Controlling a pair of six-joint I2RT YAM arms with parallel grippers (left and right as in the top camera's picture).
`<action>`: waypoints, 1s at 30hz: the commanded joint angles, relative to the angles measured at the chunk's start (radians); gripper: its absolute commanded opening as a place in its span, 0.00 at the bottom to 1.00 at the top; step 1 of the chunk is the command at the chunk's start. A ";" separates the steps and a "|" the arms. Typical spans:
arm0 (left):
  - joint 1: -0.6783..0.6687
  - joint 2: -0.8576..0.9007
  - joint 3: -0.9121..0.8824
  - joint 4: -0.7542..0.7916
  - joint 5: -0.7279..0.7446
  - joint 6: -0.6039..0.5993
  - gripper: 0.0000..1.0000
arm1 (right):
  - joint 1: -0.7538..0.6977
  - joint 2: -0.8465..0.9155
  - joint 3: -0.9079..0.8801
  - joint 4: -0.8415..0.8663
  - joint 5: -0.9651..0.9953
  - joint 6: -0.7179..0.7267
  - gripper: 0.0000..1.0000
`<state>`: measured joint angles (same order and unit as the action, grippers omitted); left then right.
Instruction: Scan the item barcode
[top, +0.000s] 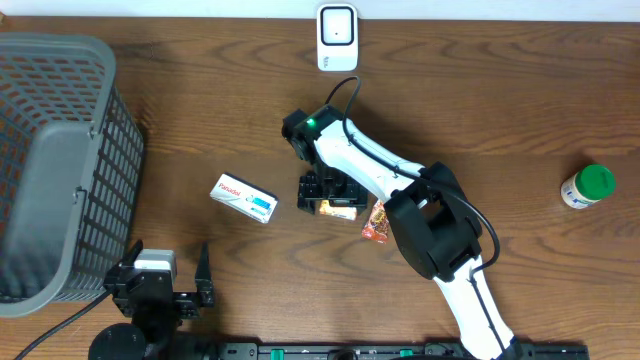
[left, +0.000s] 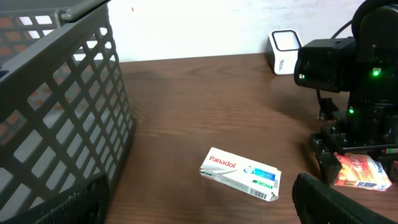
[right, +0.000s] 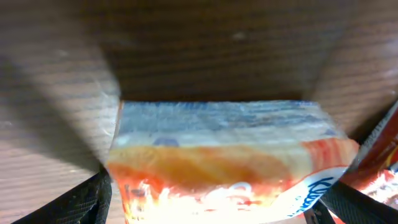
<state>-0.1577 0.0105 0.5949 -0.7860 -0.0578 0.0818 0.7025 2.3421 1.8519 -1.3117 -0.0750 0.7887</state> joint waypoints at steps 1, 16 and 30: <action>0.004 -0.006 -0.002 0.001 0.002 -0.002 0.93 | -0.003 0.020 -0.001 0.042 0.075 0.026 0.95; 0.004 -0.006 -0.002 0.001 0.002 -0.002 0.93 | -0.003 0.020 -0.001 0.089 0.130 0.019 0.99; 0.004 -0.006 -0.002 0.001 0.002 -0.002 0.93 | -0.008 0.020 -0.001 0.090 0.148 -0.024 0.99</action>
<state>-0.1577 0.0105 0.5949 -0.7864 -0.0578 0.0818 0.7025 2.3383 1.8633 -1.2278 -0.0170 0.7681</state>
